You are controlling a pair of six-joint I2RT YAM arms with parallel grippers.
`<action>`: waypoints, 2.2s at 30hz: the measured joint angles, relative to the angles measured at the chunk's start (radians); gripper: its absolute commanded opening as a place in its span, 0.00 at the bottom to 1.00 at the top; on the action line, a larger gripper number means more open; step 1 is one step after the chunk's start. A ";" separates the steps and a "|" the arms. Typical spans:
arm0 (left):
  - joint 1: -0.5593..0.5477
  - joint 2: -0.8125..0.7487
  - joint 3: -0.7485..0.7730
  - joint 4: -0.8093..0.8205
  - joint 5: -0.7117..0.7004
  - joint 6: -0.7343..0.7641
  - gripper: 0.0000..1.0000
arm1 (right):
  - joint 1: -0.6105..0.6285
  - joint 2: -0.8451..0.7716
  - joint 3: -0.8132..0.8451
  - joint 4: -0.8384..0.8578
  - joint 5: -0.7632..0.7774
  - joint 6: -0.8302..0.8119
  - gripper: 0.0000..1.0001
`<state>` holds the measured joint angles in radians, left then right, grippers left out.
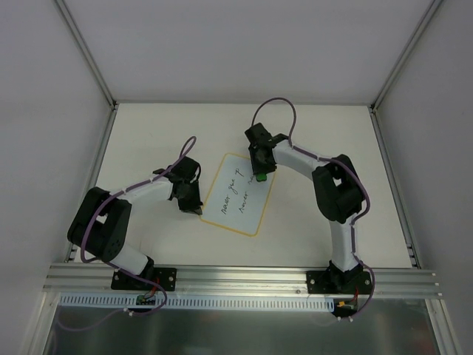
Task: Erase the whiteboard
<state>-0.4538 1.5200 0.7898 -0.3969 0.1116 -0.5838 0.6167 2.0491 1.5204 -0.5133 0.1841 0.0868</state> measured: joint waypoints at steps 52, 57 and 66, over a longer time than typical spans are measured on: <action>-0.012 0.047 0.012 0.036 0.108 -0.011 0.00 | -0.047 0.113 0.208 -0.258 0.049 0.158 0.00; -0.012 0.051 0.012 0.041 0.116 -0.011 0.00 | -0.056 0.144 0.256 -0.281 0.028 0.134 0.00; -0.012 0.067 0.031 0.027 0.124 -0.011 0.00 | -0.008 0.133 0.225 -0.239 0.009 0.021 0.00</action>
<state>-0.4660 1.5871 0.8204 -0.3695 0.2356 -0.5945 0.6083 2.1822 1.7454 -0.7525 0.1932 0.1078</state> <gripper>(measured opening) 0.034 0.336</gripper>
